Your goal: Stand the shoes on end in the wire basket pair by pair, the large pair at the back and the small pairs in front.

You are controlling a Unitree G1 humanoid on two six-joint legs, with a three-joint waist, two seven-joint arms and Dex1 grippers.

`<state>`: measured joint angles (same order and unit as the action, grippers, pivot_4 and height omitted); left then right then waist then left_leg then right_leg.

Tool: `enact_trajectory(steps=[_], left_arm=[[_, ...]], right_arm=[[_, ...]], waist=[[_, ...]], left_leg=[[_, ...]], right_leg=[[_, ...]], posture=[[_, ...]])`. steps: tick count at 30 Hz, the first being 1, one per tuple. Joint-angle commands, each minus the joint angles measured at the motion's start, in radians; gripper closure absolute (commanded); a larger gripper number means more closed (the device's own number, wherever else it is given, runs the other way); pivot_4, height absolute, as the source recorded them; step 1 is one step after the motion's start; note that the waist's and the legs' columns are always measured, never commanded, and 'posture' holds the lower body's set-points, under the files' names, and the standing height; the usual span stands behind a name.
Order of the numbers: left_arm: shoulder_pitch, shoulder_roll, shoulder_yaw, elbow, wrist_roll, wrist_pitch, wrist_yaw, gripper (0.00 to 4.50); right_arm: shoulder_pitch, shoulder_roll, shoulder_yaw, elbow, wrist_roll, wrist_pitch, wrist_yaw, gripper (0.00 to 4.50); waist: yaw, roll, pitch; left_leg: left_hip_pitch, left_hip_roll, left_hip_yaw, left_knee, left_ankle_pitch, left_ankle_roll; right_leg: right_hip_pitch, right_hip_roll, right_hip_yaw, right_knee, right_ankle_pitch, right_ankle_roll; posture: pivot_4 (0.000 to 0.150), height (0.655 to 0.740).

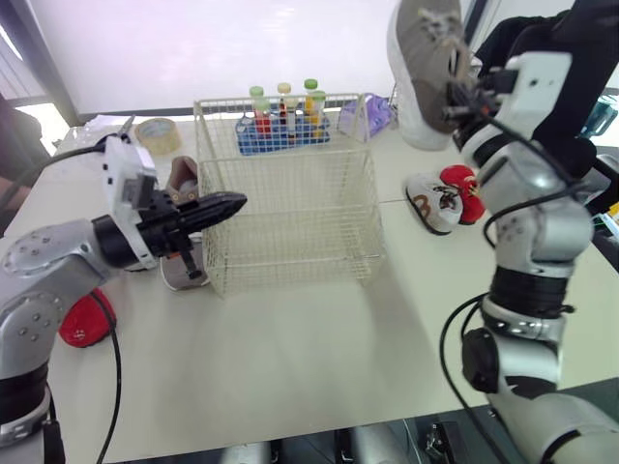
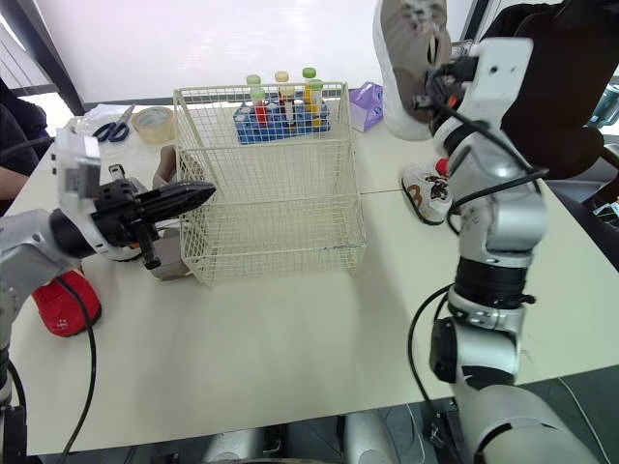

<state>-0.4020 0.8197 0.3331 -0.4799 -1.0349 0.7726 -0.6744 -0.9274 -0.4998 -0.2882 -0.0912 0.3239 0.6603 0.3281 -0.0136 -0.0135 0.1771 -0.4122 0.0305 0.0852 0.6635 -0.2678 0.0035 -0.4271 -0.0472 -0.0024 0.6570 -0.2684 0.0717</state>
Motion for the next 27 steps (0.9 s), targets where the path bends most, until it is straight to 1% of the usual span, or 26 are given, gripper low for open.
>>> enact_trajectory(steps=[1, 4, 7, 10, 12, 14, 16, 18, 20, 24, 25, 27], left_arm=[[-0.072, 0.022, 0.076, 0.039, -0.106, 0.037, 0.04, 4.5], [-0.125, 0.045, 0.109, 0.097, -0.176, 0.079, 0.058, 4.5], [-0.203, 0.087, 0.15, 0.195, -0.286, 0.14, 0.088, 4.5], [-0.255, 0.137, 0.176, 0.277, -0.358, 0.197, 0.099, 4.5], [-0.291, 0.196, 0.186, 0.341, -0.399, 0.251, 0.084, 4.5], [-0.313, 0.253, 0.187, 0.389, -0.413, 0.293, 0.06, 4.5], [-0.316, 0.301, 0.177, 0.418, -0.392, 0.324, 0.03, 3.95], [-0.308, 0.342, 0.179, 0.432, -0.383, 0.35, -0.018, 3.17], [-0.318, 0.37, 0.176, 0.464, -0.373, 0.369, -0.041, 2.1], [-0.347, 0.396, 0.147, 0.518, -0.321, 0.374, -0.088, 0.09], [-0.354, 0.399, 0.141, 0.526, -0.306, 0.373, -0.099, 0.01], [-0.369, 0.403, 0.128, 0.544, -0.28, 0.372, -0.124, 0.01]], right_arm=[[-0.13, -0.176, -0.016, -0.021, 0.149, -0.105, 0.361, 4.32], [-0.173, -0.277, 0.016, 0.018, 0.198, -0.148, 0.561, 4.32], [-0.215, -0.336, 0.061, 0.05, 0.218, -0.203, 0.723, 4.32], [-0.246, -0.348, 0.098, 0.071, 0.21, -0.261, 0.795, 4.32], [-0.258, -0.345, 0.14, 0.086, 0.165, -0.344, 0.832, 4.32], [-0.248, -0.34, 0.176, 0.104, 0.111, -0.445, 0.857, 4.32], [-0.229, -0.33, 0.194, 0.119, 0.08, -0.515, 0.866, 4.32], [-0.212, -0.321, 0.212, 0.133, 0.048, -0.584, 0.875, 4.32], [-0.204, -0.313, 0.225, 0.138, 0.029, -0.635, 0.884, 4.32], [-0.208, -0.3, 0.24, 0.142, 0.015, -0.69, 0.892, 4.32], [-0.209, -0.3, 0.244, 0.144, 0.012, -0.7, 0.893, 4.32], [-0.209, -0.3, 0.248, 0.145, 0.008, -0.718, 0.9, 4.32]], waist=[[-0.001, 0.0, 0.001], [-0.008, 0.0, 0.001], [-0.008, -0.001, 0.002], [-0.008, -0.001, 0.002], [-0.006, -0.002, 0.003], [-0.006, -0.004, 0.004], [-0.004, -0.004, 0.005], [-0.003, -0.006, 0.006], [-0.002, -0.007, 0.006], [-0.002, -0.007, 0.006], [-0.003, -0.007, 0.006], [-0.003, -0.007, 0.006]], left_leg=[[0.0, 0.0, 0.0, 0.0, 0.0, 0.001], [0.0, 0.002, 0.0, -0.001, -0.001, 0.002], [0.001, 0.002, 0.0, -0.001, -0.001, 0.002], [0.001, 0.002, 0.0, 0.0, -0.001, 0.002], [0.001, 0.002, 0.001, 0.0, -0.001, 0.002], [0.001, 0.002, 0.001, 0.0, -0.001, 0.002], [0.001, 0.001, 0.001, 0.0, -0.001, 0.002], [0.001, 0.001, 0.001, 0.0, -0.001, 0.002], [0.001, 0.001, 0.002, 0.0, -0.001, 0.001], [0.001, 0.001, 0.002, 0.0, 0.001, -0.002], [0.001, 0.001, 0.002, 0.0, 0.001, -0.002], [0.001, 0.001, 0.002, 0.0, 0.001, -0.002]], right_leg=[[0.0, 0.0, 0.0, -0.001, 0.0, 0.0], [0.0, 0.001, 0.0, -0.001, 0.0, 0.0], [0.0, 0.001, 0.0, -0.002, 0.0, 0.0], [0.0, 0.0, 0.0, -0.001, 0.0, 0.0], [0.0, 0.0, 0.0, -0.001, 0.0, 0.0], [0.0, 0.0, 0.0, -0.001, 0.0, 0.0], [0.0, 0.0, -0.001, -0.001, 0.0, 0.0], [0.0, 0.0, -0.001, -0.002, 0.0, 0.0], [0.0, -0.001, -0.001, -0.002, 0.0, 0.0], [0.0, -0.001, -0.001, -0.001, 0.0, 0.0], [0.0, -0.001, -0.001, -0.001, 0.0, 0.0], [0.0, -0.001, -0.001, -0.001, 0.0, 0.0]], posture=[[0.15, 0.74], [0.15, 0.74], [0.15, 0.74], [0.15, 0.74], [0.15, 0.74], [0.15, 0.74], [0.15, 0.74], [0.15, 0.74], [0.15, 0.74], [0.15, 0.74], [0.15, 0.74], [0.15, 0.74]])
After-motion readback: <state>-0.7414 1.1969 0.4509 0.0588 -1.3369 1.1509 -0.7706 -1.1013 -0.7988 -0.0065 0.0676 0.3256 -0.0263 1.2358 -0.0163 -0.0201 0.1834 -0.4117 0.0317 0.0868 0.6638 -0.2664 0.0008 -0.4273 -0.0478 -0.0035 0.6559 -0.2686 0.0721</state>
